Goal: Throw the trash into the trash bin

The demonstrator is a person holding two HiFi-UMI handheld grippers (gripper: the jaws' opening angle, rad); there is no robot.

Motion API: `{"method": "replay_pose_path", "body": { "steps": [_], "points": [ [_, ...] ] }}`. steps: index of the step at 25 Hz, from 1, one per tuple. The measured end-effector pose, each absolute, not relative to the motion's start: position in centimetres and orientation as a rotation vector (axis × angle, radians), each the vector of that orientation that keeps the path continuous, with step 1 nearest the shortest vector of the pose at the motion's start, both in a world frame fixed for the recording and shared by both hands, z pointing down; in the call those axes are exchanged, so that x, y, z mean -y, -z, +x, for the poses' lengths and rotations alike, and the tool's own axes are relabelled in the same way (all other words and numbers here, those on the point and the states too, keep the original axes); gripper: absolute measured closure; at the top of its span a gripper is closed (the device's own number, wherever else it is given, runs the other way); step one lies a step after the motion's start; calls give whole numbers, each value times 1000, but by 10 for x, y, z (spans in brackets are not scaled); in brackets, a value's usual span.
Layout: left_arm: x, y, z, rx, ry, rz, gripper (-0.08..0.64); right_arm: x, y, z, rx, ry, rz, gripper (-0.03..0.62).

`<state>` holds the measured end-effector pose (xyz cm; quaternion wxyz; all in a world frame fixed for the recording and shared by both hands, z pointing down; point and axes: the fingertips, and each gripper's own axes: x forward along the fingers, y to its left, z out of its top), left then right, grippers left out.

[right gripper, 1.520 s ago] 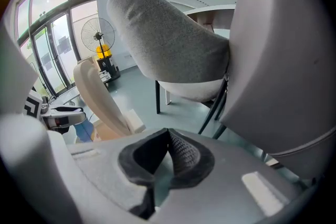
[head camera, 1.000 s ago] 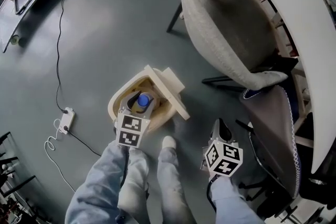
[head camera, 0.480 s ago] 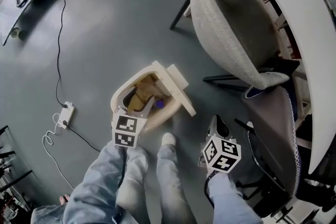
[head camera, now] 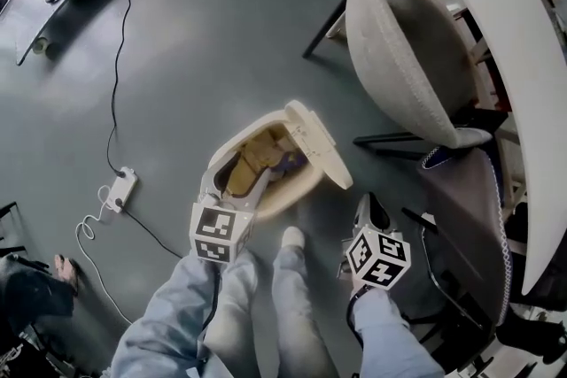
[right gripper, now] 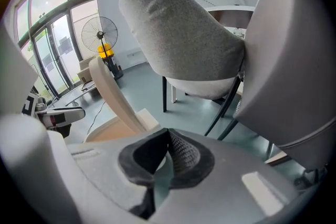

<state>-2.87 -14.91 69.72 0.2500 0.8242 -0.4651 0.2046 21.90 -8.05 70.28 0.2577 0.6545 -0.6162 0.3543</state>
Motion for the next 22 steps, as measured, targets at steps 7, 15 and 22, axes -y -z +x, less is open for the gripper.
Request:
{"method": "replay_pose_path", "body": {
  "steps": [7, 15, 22],
  "points": [
    [114, -612, -48, 1338, -477, 2251, 349, 80, -642, 187, 1779, -880, 1749, 589],
    [90, -485, -86, 1502, -502, 2253, 495, 80, -517, 152, 1952, -703, 1693, 589],
    [71, -374, -121, 1636, -441, 2238, 549, 81, -400, 138, 2053, -571, 1660, 589]
  ]
}}
